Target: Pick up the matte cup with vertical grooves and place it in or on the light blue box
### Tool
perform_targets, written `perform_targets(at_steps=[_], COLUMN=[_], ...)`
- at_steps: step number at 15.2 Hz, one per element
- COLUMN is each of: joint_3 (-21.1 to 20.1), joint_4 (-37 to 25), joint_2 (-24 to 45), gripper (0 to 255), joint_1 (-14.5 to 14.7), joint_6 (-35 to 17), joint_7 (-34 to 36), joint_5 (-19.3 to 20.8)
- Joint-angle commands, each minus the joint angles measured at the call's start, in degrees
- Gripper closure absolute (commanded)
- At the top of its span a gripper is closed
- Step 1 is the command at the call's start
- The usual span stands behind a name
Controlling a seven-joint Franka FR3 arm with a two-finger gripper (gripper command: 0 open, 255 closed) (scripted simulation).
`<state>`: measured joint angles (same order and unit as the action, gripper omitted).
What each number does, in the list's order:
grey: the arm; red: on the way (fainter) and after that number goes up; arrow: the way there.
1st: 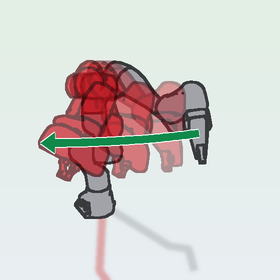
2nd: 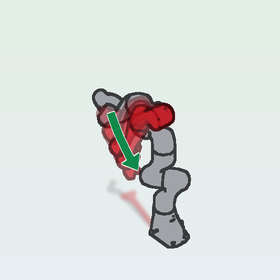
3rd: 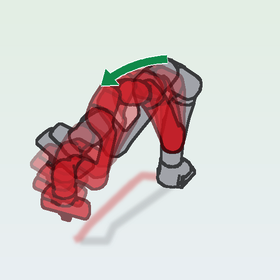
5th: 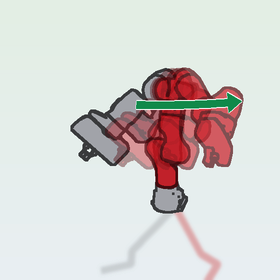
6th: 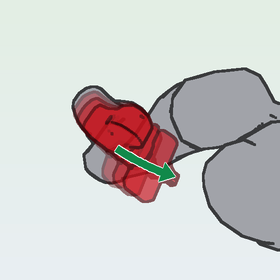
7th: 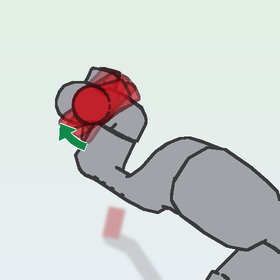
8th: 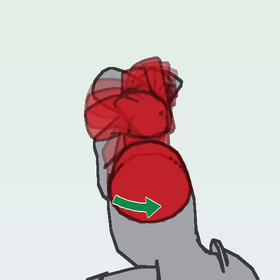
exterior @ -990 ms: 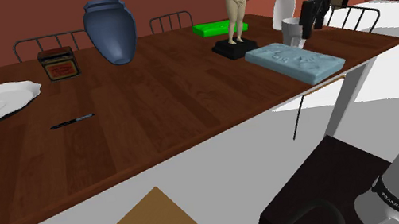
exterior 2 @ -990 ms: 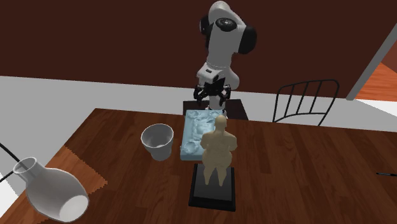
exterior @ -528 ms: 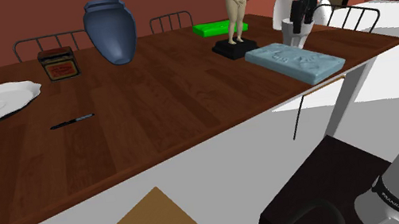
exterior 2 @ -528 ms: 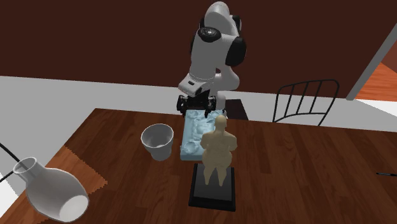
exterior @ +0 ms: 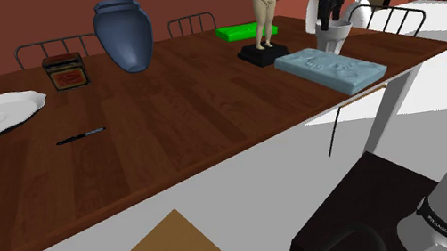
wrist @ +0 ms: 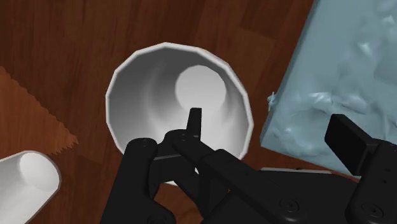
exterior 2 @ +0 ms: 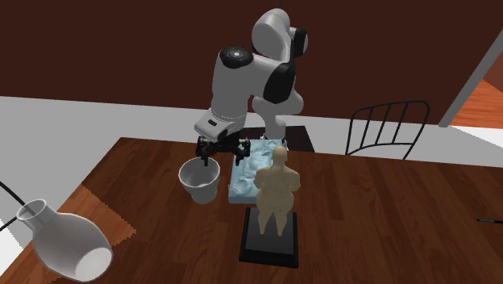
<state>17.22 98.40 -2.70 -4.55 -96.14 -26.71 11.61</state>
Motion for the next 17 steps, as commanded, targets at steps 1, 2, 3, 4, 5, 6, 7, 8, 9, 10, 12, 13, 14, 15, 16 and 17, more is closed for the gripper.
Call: perform_targets(at_steps=[1,2,3,4,5,6,7,8,9,10,12,13,14,15,16,17], joint_3=[0.46,0.51,0.56,0.62,0.68,0.75,0.81,0.85,0.85,0.85,0.85,0.85,0.85,0.85,0.85,0.85], joint_4=[-1.92,-1.07,-0.24,0.58,1.37,2.16,2.92,3.36,3.37,3.36,3.36,3.36,3.36,3.34,3.35,3.35], joint_2=[2.61,2.53,2.47,2.41,2.38,2.35,2.34,2.34,2.33,2.34,2.34,2.34,2.34,2.35,2.35,2.35], gripper=[0,0,0,0,0,0,0,0,0,0,0,0,0,0,0,255], joint_1=[-0.35,-0.42,-0.48,-0.54,-0.60,-0.66,-0.72,-0.76,-0.76,-0.76,-0.76,-0.76,-0.76,-0.76,-0.76,-0.76], joint_6=[-0.87,-1.65,-2.42,-3.20,-3.97,-4.74,-5.50,-5.94,-5.94,-5.94,-5.94,-5.94,-5.94,-5.93,-5.93,-5.93], joint_7=[-0.96,-0.92,-0.88,-0.84,-0.81,-0.78,-0.75,-0.73,-0.73,-0.73,-0.73,-0.73,-0.73,-0.73,-0.73,-0.73], joint_5=[-0.45,-0.40,-0.36,-0.32,-0.29,-0.25,-0.22,-0.20,-0.20,-0.20,-0.20,-0.20,-0.20,-0.20,-0.20,-0.20])
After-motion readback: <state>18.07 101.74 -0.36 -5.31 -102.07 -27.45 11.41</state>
